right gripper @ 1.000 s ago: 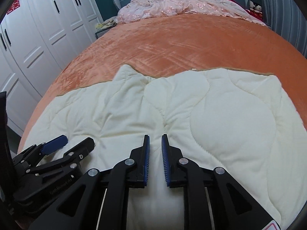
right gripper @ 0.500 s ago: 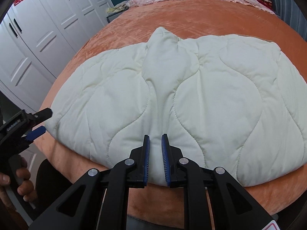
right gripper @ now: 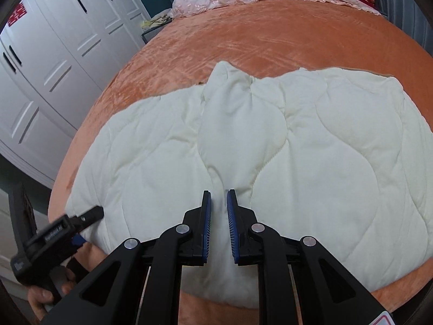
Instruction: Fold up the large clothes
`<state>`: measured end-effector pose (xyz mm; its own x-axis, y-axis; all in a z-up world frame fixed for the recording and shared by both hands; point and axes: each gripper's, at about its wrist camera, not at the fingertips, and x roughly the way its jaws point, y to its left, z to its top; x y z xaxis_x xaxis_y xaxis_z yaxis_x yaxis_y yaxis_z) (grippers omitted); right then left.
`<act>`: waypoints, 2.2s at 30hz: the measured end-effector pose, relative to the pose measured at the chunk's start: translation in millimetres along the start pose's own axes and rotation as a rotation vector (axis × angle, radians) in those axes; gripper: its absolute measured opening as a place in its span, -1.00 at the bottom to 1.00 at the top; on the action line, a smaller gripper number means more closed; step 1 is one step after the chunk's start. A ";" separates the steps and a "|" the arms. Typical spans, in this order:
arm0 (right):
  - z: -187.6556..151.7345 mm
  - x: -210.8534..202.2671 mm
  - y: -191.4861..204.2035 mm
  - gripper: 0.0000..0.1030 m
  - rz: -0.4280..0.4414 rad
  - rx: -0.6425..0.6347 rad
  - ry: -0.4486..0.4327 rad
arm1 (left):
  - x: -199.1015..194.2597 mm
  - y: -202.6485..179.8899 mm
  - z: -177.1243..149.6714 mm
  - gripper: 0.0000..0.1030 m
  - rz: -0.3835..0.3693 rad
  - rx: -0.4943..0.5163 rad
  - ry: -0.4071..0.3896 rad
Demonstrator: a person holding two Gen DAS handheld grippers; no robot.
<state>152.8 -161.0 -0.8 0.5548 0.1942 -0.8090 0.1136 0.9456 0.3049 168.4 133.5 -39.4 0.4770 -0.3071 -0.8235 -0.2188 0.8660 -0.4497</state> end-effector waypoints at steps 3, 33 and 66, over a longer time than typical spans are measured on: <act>22.2 11.1 2.5 -0.73 0.004 0.028 -0.016 | -0.3 -3.2 -0.6 0.27 0.007 0.016 -0.002; -57.7 -7.4 -12.7 -0.76 -0.048 -0.035 0.071 | -20.7 -24.1 -1.4 -0.38 -0.040 0.040 -0.015; -103.4 -114.4 -151.8 -0.83 -0.129 0.198 0.002 | -21.8 -322.3 -134.8 -0.62 -0.099 0.802 0.057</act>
<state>-13.2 -299.8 -6.5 0.5240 0.0758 -0.8483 0.3425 0.8932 0.2914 113.8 -192.1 76.9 0.4134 -0.3982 -0.8189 0.5092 0.8466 -0.1546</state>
